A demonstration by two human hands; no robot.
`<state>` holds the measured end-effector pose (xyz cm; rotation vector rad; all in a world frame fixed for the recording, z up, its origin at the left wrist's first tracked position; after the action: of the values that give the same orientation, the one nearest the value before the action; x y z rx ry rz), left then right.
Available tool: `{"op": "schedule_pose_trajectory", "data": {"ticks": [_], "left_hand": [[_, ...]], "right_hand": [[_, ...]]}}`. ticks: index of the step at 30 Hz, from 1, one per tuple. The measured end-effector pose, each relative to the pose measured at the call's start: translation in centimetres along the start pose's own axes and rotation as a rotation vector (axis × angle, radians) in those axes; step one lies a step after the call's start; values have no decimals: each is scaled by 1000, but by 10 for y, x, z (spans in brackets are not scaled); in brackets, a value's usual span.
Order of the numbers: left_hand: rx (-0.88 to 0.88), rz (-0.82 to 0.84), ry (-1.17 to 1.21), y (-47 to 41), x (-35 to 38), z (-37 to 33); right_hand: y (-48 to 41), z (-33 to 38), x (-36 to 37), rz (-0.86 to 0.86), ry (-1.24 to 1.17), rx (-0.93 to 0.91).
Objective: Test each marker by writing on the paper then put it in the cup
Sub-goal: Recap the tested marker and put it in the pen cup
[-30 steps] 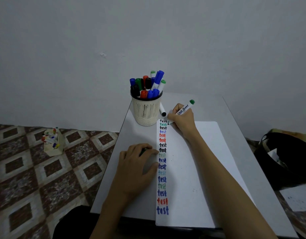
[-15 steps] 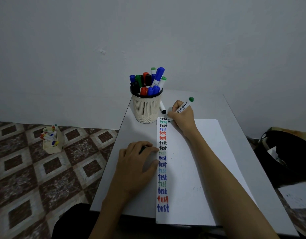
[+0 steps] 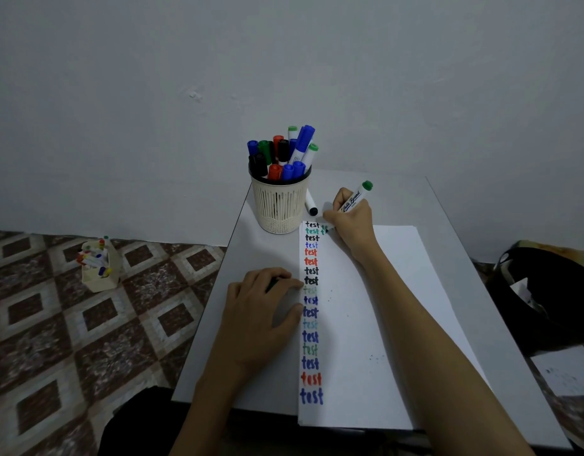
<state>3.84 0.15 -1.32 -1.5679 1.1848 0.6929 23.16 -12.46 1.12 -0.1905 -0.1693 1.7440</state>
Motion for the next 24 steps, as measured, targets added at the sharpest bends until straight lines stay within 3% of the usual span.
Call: {"op": "schedule_pose_trajectory", "data": {"ticks": [9, 18, 24], "left_hand": [[-3, 0, -4, 0, 0, 0], [-5, 6, -11, 0, 1, 1], [-1, -2, -21, 0, 1, 2]], "right_hand": [[1, 0, -5, -93, -21, 16], [0, 0, -4, -62, 0, 35], [0, -4, -10, -155, -47, 34]]}}
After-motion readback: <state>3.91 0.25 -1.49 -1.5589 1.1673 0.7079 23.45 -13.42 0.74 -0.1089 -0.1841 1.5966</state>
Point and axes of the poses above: each hand's wrist, its own y-axis away from the middle knuckle, its own x-axis out of the palm, z = x × y, the point moved 6 cm from there along -y, towards the middle knuckle, and after that the axes turned 8 degrees about -y, right-handed, at the moved point
